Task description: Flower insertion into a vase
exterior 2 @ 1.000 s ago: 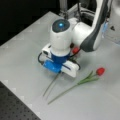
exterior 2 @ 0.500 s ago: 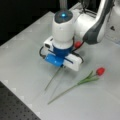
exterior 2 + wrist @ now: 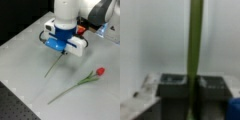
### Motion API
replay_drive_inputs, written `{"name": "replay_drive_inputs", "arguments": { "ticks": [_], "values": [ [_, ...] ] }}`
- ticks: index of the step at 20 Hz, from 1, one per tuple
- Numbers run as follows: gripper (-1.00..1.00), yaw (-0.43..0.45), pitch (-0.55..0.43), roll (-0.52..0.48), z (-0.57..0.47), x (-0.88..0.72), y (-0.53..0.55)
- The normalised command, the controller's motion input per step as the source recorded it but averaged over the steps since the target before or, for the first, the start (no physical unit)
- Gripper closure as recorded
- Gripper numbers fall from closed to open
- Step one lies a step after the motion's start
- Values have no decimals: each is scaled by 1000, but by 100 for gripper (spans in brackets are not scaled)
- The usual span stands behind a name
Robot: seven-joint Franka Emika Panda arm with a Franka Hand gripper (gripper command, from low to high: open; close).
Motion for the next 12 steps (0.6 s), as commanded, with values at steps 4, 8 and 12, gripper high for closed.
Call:
{"name": "replay_drive_inputs", "arguments": {
  "ticks": [4, 8, 12],
  "values": [
    [100, -44, -30, 68, 363, -206, -45],
    [100, -55, -10, 83, 295, -252, -53],
    [100, -103, -7, 80, 286, -286, -21]
  ]
}}
